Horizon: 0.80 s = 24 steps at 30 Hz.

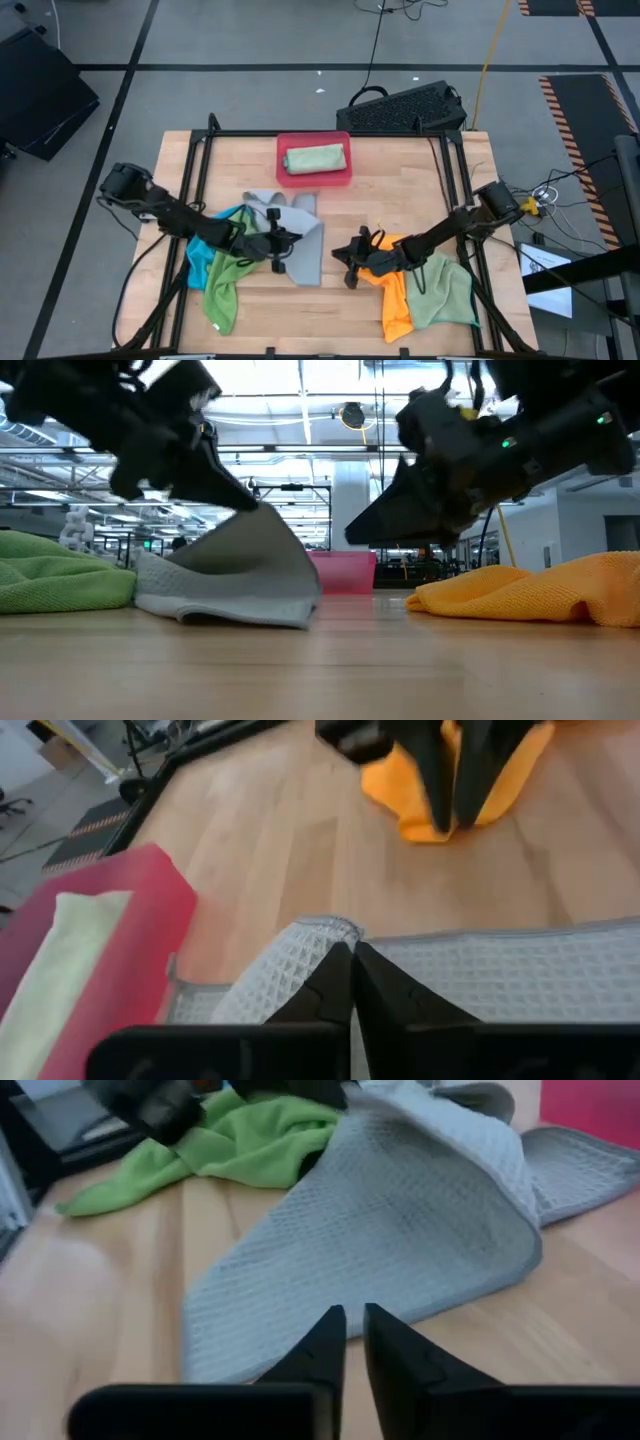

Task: Fold microfiber towels
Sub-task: Fold the gray towel

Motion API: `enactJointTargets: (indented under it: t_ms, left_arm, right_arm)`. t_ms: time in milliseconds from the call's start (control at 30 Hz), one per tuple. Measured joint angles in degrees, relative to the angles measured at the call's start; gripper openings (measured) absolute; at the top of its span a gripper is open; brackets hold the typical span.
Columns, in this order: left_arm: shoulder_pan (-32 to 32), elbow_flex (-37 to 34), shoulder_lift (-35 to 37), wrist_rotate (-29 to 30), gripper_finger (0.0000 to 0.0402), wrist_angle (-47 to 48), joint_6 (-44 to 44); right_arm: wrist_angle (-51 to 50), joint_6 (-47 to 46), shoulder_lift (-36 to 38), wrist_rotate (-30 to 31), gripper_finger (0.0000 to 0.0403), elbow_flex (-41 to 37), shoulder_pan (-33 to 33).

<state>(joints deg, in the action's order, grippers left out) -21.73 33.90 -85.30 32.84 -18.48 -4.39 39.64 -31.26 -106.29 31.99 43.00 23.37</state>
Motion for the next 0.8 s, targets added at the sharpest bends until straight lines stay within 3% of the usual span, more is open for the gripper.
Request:
enactJointTargets:
  t_ms: [200, 467, 633, 733, 800]
  left_arm:
    - [-3.6, 1.5, 3.8, 0.2, 0.0009, 0.6, 0.2]
    - [-6.5, 1.6, 4.9, 0.2, 0.0009, 1.8, 0.5]
    - [-6.6, 1.6, 4.9, 0.2, 0.0005, 1.6, 2.2]
    - [-6.9, 1.6, 4.9, -0.1, 0.0005, 0.5, 2.4]
    - [-6.9, 1.6, 4.9, -0.3, 0.0011, -0.3, 2.3]
  right_arm:
    - [0.0, 8.1, -5.8, 3.3, 0.0095, 7.3, -0.8]
    - [0.0, 24.8, -6.7, 15.0, 0.0164, 17.0, 0.1]
    - [-0.2, 32.4, -6.7, 14.4, 0.0188, 19.5, 0.4]
    - [-0.3, 34.6, -6.7, 13.7, 0.0183, 19.5, 0.1]
    - [-0.5, 35.5, -6.7, 10.2, 0.0172, 19.5, -0.5]
